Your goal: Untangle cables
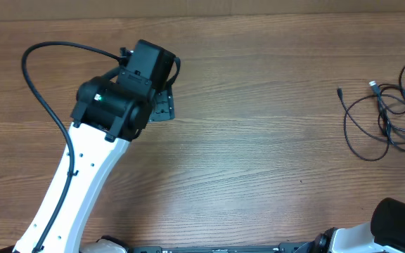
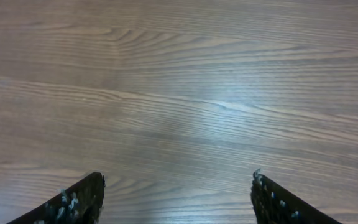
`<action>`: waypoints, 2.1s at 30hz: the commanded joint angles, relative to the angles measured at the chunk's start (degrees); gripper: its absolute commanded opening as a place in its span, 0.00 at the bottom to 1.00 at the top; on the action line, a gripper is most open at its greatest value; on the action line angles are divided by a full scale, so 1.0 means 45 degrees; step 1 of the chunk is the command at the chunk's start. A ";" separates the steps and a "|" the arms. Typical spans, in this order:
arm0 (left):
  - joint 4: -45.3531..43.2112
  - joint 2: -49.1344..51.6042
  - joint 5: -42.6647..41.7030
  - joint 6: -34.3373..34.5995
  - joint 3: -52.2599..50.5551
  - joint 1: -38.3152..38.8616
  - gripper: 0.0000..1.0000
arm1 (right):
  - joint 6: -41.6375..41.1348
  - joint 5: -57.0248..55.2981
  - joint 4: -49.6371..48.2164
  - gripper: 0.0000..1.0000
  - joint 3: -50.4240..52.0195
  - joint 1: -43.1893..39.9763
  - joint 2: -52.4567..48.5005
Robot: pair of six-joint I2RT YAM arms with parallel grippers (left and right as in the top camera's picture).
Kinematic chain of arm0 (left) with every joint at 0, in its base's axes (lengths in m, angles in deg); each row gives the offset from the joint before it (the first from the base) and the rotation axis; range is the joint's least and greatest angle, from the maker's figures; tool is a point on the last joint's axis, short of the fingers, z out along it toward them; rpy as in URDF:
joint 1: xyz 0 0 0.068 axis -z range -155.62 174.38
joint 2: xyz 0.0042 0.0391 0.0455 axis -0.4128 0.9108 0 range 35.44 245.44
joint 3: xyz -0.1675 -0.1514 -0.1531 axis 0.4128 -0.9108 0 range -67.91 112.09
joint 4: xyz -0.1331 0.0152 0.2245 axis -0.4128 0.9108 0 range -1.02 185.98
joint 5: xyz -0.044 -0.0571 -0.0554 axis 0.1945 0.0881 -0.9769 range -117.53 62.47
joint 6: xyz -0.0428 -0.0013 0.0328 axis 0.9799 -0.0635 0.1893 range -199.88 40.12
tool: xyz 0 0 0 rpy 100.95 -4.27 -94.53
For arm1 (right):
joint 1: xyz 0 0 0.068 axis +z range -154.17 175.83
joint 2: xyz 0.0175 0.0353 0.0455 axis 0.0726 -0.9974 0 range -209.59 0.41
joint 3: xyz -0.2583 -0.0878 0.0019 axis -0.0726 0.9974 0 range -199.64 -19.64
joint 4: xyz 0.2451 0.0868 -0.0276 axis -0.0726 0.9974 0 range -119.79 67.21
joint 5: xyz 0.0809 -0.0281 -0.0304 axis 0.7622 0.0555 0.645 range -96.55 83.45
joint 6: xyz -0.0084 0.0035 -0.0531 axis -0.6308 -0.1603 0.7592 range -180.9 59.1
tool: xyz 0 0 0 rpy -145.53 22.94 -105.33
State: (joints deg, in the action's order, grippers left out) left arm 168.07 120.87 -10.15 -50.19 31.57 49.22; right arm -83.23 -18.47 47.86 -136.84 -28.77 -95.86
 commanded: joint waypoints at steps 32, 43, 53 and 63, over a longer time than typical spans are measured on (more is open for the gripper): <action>0.3847 -0.1219 -0.2890 -0.1739 -0.2599 -0.5280 1.00 | 0.3371 0.3181 0.3138 1.00 0.2871 0.6309 0.2254; -0.1132 -0.8330 -0.2875 -0.1598 -0.7368 -0.5265 0.99 | 0.3342 0.2866 -0.2414 1.00 1.0953 0.6309 1.0972; -0.1651 -1.1856 -0.2880 -0.1413 -0.7970 -0.5265 1.00 | 0.3342 0.2900 -0.1715 1.00 1.1958 0.6309 1.3877; -0.0461 -1.1832 -0.2880 -0.1413 -0.7990 -0.5265 1.00 | 0.3342 0.2900 -0.1083 1.00 1.1963 0.6309 1.3867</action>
State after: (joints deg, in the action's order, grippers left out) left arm 165.90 67.84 -22.67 -56.35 -4.15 25.77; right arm -67.98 -4.68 43.18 -83.21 -0.68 -33.61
